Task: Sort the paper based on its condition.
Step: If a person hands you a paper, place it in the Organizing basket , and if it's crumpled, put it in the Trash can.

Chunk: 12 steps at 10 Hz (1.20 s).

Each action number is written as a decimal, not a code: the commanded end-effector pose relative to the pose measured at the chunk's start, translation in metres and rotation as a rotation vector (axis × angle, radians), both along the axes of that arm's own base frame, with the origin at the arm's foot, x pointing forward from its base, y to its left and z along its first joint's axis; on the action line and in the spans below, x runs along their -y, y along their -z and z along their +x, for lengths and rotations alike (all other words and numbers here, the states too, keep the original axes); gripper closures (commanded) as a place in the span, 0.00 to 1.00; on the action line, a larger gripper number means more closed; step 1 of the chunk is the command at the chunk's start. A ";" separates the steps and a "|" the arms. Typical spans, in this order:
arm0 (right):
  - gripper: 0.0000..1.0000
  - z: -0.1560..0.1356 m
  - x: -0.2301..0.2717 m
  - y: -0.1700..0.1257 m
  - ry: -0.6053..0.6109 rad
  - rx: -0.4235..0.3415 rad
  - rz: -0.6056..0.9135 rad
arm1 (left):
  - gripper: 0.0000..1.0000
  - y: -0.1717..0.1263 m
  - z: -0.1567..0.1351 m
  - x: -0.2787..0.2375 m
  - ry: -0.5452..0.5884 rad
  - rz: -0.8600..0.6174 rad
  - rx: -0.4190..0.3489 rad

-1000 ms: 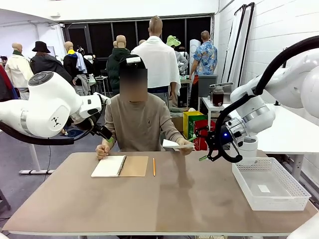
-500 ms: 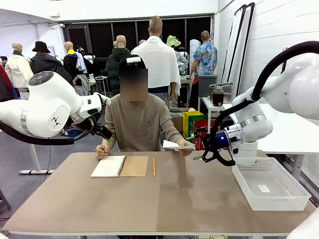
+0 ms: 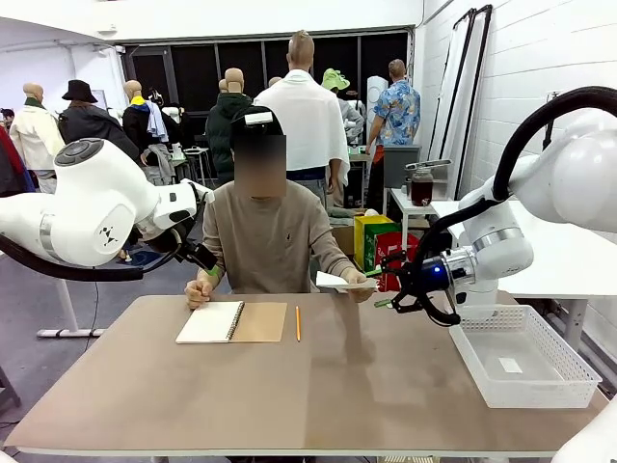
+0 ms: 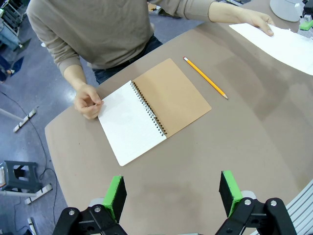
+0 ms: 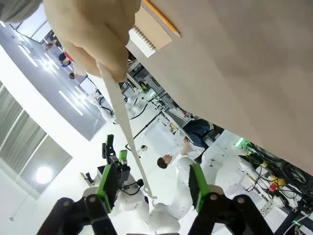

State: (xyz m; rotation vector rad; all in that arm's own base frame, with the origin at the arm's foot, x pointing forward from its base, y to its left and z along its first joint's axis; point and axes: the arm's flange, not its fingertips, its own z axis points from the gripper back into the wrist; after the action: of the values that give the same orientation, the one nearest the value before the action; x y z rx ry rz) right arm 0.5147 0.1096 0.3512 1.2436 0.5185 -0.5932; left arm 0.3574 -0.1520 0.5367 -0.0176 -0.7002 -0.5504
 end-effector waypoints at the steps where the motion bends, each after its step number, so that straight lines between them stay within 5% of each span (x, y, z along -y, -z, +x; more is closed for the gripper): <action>1: 0.26 0.008 0.000 -0.001 0.037 -0.023 0.062 | 0.00 0.000 0.000 0.000 0.003 0.002 0.001; 3: 0.55 0.015 -0.010 0.002 0.019 -0.029 0.087 | 0.00 0.000 0.000 0.000 0.003 0.002 0.001; 7: 0.55 0.018 -0.016 0.003 0.021 -0.026 0.108 | 0.00 0.000 0.000 0.000 0.003 0.002 0.001; 9: 0.95 0.016 -0.014 0.002 0.027 -0.022 0.073 | 0.00 0.000 0.000 0.000 0.003 0.002 0.001; 12: 1.00 0.014 -0.012 -0.003 0.033 -0.006 0.007 | 0.00 0.000 0.000 0.000 0.003 0.002 0.001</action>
State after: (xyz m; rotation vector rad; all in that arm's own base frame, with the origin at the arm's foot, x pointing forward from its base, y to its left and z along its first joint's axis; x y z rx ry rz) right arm 0.5294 0.1182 0.3498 1.2906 0.5217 -0.6062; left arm 0.3574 -0.1520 0.5367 -0.0176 -0.7002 -0.5504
